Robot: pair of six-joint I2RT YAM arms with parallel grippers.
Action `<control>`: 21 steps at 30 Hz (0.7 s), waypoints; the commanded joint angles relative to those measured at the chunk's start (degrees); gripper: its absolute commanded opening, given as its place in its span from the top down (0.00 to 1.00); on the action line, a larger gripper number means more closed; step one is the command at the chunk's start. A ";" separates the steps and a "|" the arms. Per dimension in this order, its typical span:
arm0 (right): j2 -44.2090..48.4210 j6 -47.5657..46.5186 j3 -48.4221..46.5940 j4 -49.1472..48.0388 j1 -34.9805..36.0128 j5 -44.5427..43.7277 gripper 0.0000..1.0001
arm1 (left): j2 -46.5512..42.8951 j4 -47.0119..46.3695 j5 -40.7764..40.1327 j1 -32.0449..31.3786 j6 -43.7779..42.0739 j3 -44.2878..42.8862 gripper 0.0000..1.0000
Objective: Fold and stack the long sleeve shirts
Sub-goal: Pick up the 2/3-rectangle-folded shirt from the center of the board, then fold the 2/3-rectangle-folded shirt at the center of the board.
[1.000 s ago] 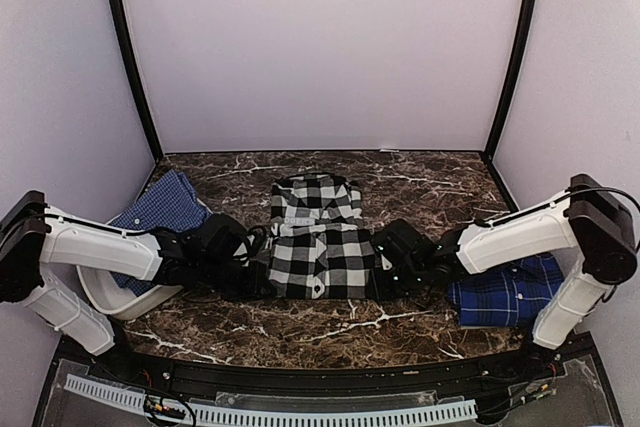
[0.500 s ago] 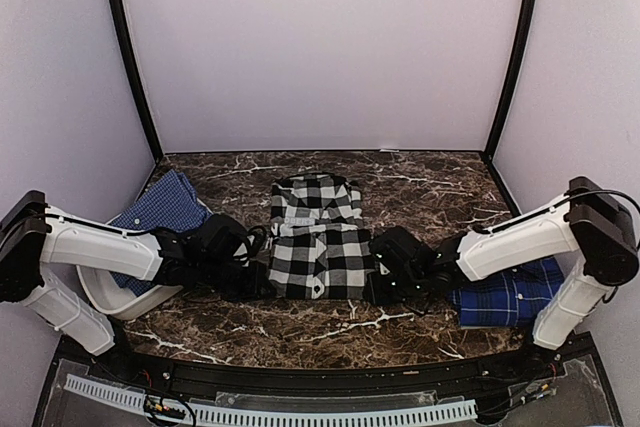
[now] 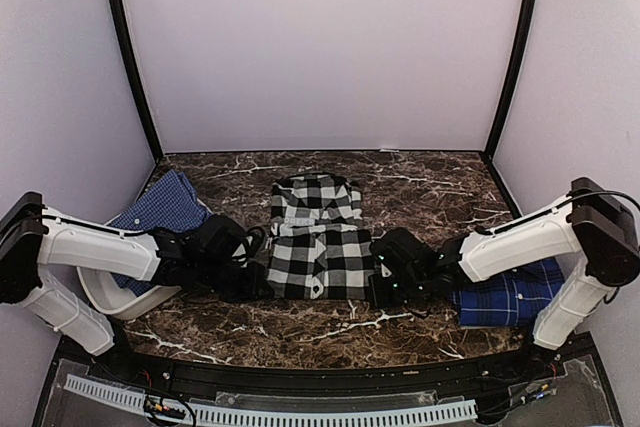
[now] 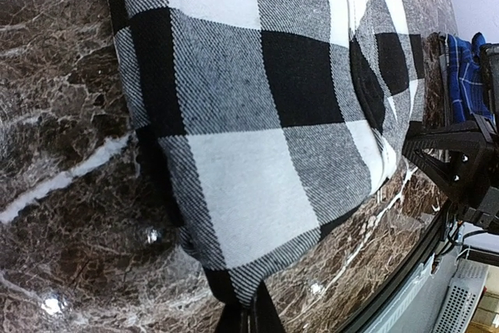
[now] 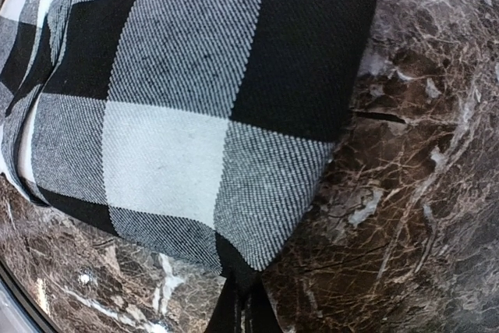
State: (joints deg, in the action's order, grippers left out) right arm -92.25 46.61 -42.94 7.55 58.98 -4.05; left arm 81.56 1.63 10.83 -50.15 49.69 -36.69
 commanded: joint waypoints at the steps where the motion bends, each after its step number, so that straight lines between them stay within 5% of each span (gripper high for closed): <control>1: 3.82 -0.38 -1.33 2.61 0.43 -0.23 1.00 | -4.09 4.40 -1.13 -0.32 -1.09 1.09 1.00; 10: 11.93 0.12 -1.79 4.57 0.47 3.69 1.00 | -10.22 11.90 0.92 -0.37 -2.84 -0.05 1.00; 16: 14.50 -0.92 -10.30 8.03 -1.28 3.79 1.00 | -13.47 23.18 0.84 0.82 -6.04 -10.69 1.00; 21: 10.73 -1.51 -16.46 3.20 -10.68 12.50 1.00 | -9.41 20.62 9.27 11.42 -7.63 -14.79 1.00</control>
State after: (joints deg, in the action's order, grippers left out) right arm -79.11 45.93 -54.72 14.63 54.70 2.74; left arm 70.26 21.17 14.04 -45.80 44.95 -48.58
